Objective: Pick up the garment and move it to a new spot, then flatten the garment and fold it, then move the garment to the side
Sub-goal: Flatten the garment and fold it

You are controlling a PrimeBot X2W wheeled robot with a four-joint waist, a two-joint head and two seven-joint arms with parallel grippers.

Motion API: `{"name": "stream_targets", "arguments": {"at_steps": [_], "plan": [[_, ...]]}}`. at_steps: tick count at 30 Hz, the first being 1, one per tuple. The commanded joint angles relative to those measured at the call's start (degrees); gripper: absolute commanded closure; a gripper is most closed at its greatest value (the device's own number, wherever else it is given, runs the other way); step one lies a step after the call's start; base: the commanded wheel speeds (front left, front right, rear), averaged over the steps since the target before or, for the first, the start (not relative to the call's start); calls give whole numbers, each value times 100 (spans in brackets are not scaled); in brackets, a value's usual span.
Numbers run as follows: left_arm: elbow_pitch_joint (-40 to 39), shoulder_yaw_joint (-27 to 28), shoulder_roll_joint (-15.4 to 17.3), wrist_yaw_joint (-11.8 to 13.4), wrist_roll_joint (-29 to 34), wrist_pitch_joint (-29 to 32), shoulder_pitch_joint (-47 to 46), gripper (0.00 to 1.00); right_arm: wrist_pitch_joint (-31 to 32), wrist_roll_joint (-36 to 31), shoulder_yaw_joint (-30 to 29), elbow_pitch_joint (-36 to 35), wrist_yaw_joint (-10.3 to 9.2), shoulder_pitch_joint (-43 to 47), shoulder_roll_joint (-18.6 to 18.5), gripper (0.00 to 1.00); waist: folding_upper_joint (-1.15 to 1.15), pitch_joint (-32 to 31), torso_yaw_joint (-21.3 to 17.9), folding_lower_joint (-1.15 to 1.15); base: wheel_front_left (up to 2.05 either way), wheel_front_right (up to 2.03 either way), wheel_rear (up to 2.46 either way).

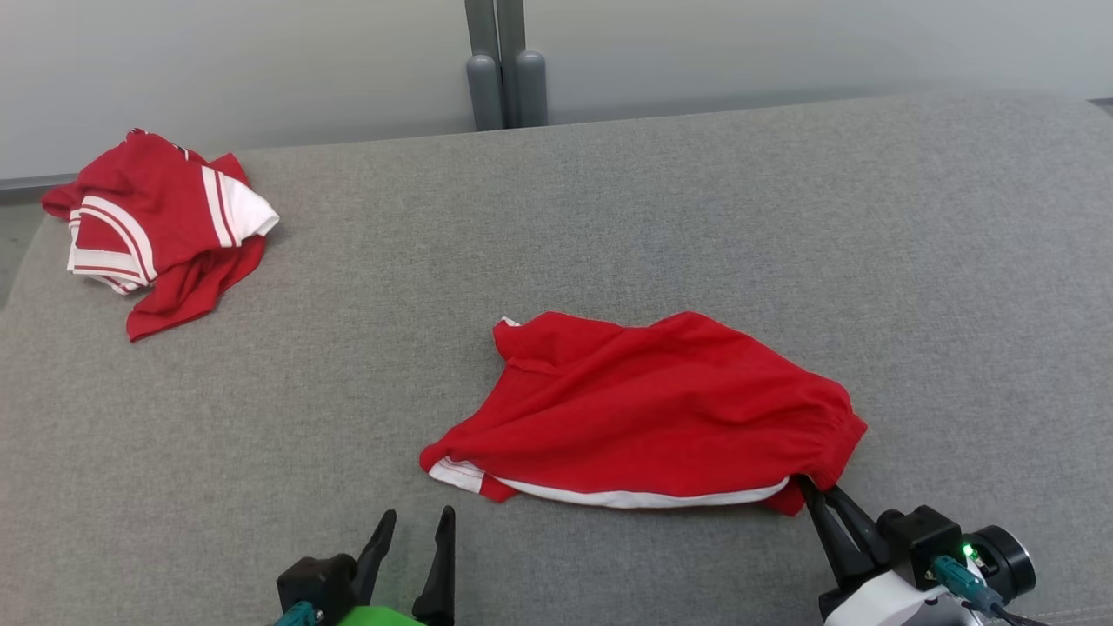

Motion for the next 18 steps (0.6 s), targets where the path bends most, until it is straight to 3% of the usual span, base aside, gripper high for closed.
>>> {"name": "stream_targets", "arguments": {"at_steps": [1, 16, 17, 18], "plan": [[76, -70, 14, -46, -170, 37, -166, 0, -18, 24, 0, -15, 0, -102, -16, 100, 0, 47, -31, 0, 0, 0, 0], [1412, -876, 14, 262, -1508, 210, -1263, 0, -17, 14, 53, -58, 0, -448, 36, 100, 0, 320, -169, 0, 0, 0, 0], [1459, -913, 14, 276, -1546, 186, -1303, 11, -17, 14, 58, -57, 0, -458, 40, 100, 0, 329, -177, 0, 0, 0, 0], [1518, -961, 14, 286, -1586, 166, -1349, 32, -17, 13, 59, -56, 0, -466, 46, 100, 0, 338, -185, 0, 0, 0, 0]]}}
